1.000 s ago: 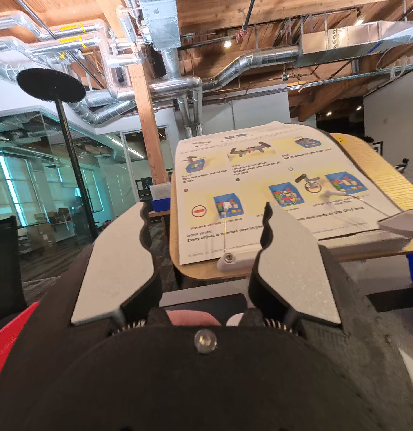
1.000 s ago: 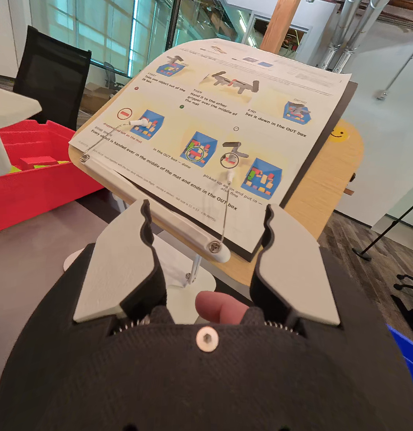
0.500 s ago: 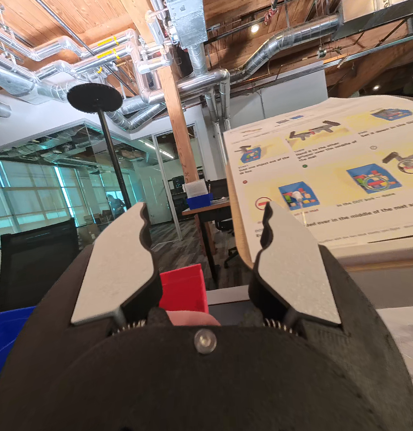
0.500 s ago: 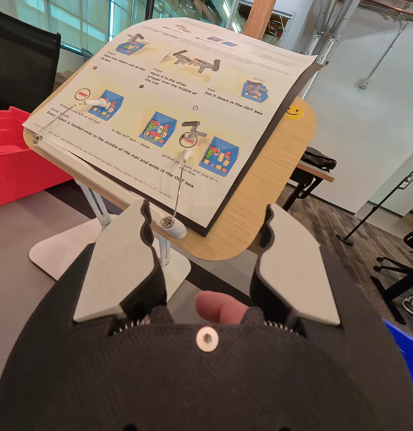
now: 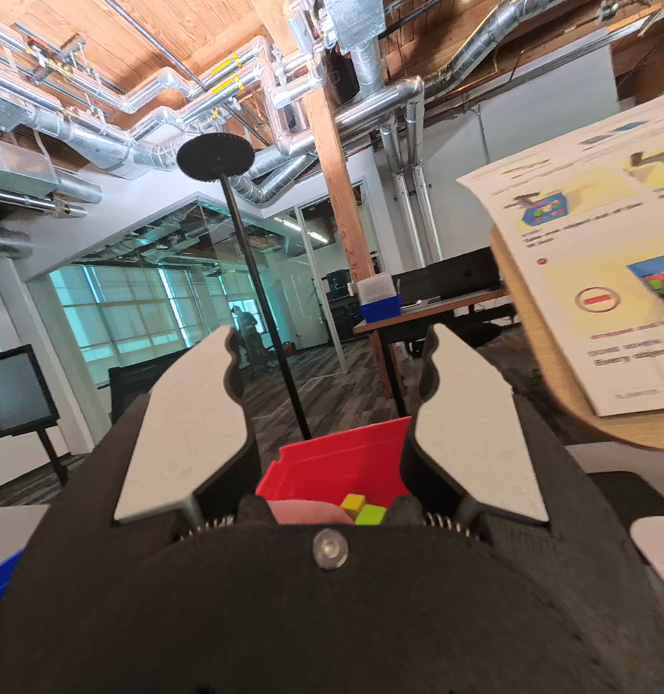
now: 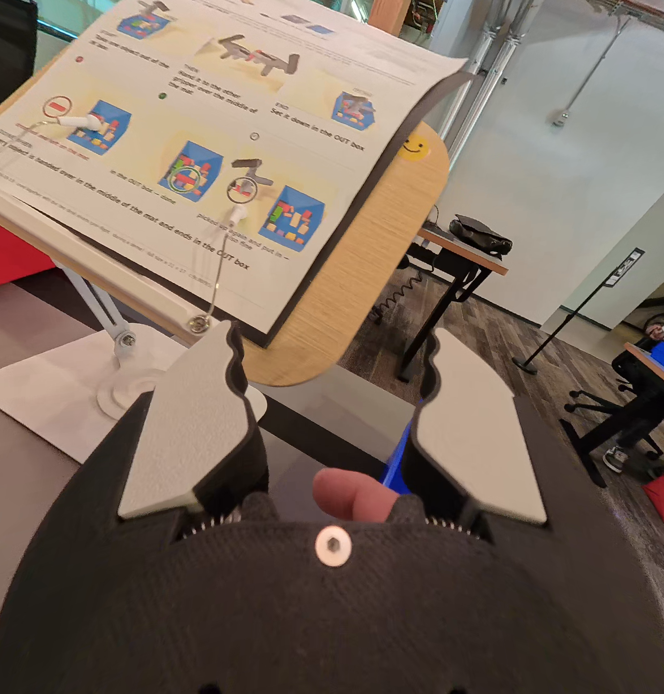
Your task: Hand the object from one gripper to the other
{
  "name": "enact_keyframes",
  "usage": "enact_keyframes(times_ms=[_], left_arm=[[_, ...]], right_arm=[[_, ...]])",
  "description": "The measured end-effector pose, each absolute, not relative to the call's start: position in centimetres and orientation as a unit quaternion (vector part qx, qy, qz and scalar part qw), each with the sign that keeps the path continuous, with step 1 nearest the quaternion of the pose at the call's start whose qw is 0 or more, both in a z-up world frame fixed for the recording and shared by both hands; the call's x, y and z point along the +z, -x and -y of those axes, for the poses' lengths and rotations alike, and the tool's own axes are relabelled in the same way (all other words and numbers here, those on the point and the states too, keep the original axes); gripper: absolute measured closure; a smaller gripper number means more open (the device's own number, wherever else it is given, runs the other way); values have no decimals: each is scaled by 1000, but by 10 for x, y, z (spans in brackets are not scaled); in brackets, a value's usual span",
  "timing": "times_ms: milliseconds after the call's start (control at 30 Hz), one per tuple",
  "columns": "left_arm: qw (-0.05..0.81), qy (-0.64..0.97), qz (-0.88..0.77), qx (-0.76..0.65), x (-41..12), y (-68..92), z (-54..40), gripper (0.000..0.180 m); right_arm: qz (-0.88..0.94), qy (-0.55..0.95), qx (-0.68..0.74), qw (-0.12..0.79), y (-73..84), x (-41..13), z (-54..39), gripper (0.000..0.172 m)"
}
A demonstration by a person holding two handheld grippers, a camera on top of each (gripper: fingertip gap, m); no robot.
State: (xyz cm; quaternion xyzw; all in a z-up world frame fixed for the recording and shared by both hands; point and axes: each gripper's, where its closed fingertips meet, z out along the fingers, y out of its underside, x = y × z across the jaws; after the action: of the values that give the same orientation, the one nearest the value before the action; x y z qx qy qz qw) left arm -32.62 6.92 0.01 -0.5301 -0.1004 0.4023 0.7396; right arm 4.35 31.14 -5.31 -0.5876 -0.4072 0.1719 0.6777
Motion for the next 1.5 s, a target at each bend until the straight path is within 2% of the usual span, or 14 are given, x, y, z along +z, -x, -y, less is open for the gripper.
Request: enact_keyframes(times_ms=[33, 267, 433, 533, 667, 800, 900, 1133, 1200, 1267, 1300, 1333, 1500], left_arm=[[732, 536, 109, 406, -2, 337, -65, 88], [682, 598, 100, 409, -16, 377, -58, 85], [663, 652, 104, 353, -26, 391, -63, 89], [639, 689, 89, 330, -32, 392, -70, 85], [570, 771, 94, 267, -64, 401, -75, 90], [489, 840, 106, 209, -108, 409, -76, 79], [422, 889, 77, 159, -145, 402, -79, 96], [262, 961, 31, 81, -218, 381, -89, 110], [227, 971, 33, 73, -235, 380, -89, 109], [209, 975, 46, 63, -247, 381, -91, 113], [203, 976, 47, 59, -251, 381, -92, 124], [199, 977, 48, 58, -254, 383, -91, 143], [215, 974, 45, 56, -250, 384, -90, 146]], right_arm=[[403, 592, 176, 675, -46, -54, -313, 81], [412, 599, 175, 664, -47, -60, -316, 80], [426, 605, 182, 648, -45, -59, -313, 81], [438, 611, 192, 631, -43, -61, -310, 82], [448, 623, 196, 611, -39, -65, -308, 82], [454, 629, 203, 597, -34, -71, -307, 83], [460, 631, 205, 590, -30, -75, -305, 83], [472, 636, 204, 575, -24, -82, -303, 84], [475, 637, 206, 572, -21, -83, -301, 84], [479, 637, 204, 568, -19, -85, -300, 84], [482, 637, 203, 567, -17, -87, -299, 84], [483, 638, 201, 565, -16, -88, -299, 84], [489, 635, 218, 557, -10, -85, -291, 86]])
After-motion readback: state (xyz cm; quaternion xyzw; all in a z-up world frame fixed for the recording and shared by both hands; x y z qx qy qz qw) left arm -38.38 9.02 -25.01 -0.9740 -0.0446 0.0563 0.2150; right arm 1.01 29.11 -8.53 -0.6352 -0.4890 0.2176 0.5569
